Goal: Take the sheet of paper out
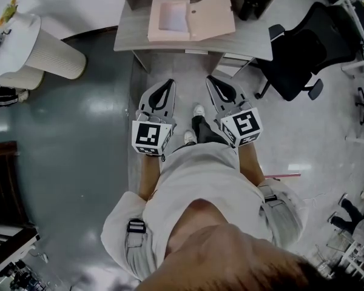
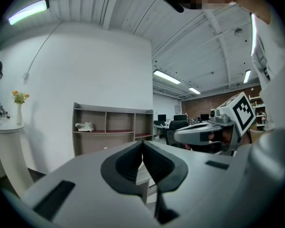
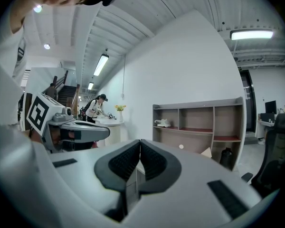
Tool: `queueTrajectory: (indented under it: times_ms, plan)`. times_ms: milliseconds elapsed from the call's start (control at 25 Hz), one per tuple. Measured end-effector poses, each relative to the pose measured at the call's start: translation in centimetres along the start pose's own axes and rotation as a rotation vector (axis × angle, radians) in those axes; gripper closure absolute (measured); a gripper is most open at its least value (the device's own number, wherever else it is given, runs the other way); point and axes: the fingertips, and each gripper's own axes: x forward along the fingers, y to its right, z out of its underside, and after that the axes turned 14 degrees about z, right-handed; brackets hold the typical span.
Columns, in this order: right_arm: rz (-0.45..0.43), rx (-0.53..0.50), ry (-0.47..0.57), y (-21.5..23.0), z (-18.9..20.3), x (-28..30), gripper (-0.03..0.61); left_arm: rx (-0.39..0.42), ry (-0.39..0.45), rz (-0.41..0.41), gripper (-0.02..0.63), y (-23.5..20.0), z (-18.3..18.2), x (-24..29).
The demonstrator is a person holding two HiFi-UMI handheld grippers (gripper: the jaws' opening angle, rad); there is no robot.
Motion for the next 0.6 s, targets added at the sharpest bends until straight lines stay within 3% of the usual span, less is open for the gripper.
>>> queueTrajectory:
  times_ms: [600]
  plan:
    - [-0.044,-0.010,0.014,4.0,-1.6,10.3,0.558,0.006,0.006,-0.042,0.591,-8.4,-1.4,6.4]
